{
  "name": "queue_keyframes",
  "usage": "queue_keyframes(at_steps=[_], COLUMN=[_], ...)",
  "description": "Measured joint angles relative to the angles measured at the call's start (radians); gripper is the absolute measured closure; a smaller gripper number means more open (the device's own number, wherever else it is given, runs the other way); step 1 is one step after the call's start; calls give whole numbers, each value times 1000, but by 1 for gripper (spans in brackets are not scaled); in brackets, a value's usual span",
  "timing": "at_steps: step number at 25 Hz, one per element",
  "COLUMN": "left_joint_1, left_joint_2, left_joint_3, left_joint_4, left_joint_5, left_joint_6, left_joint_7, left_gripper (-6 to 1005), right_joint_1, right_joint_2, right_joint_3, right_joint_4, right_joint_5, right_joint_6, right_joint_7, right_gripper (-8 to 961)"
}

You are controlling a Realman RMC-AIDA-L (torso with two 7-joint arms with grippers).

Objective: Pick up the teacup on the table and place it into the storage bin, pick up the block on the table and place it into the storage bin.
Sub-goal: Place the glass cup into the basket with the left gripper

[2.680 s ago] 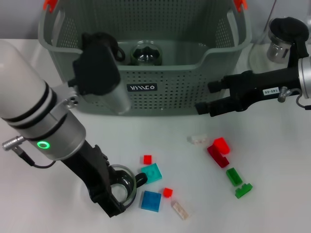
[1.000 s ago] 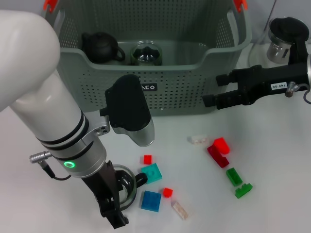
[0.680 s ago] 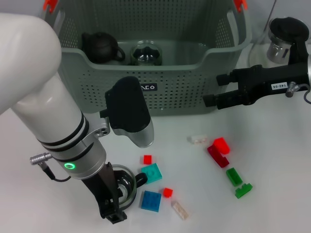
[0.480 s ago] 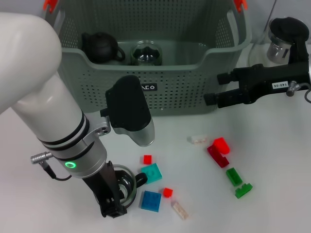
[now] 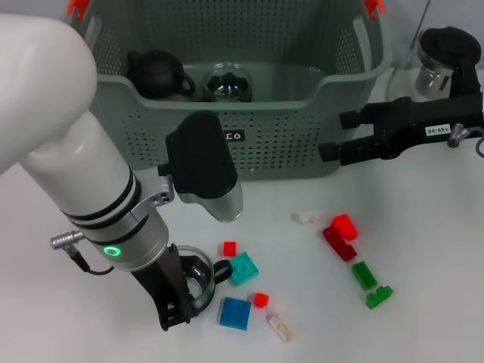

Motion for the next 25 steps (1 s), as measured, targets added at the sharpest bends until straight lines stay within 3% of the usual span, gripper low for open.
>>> queue_keyframes(at_steps=[5, 25], left_joint_1=[-2, -1], left_joint_2=[2, 6], left_joint_3=[-8, -92], left_joint_4=[8, 69], left_joint_5=[0, 22], left_joint_6=[1, 21], left_joint_7=[0, -2], left_gripper=[946, 949], right_joint_1=[0, -3], right_joint_2=[0, -2], right_joint_3=[0, 10], right_joint_4=[-1, 2], right_joint_5=[0, 0], right_joint_6=[0, 0], right_joint_7=[1, -2], right_gripper=[8, 7])
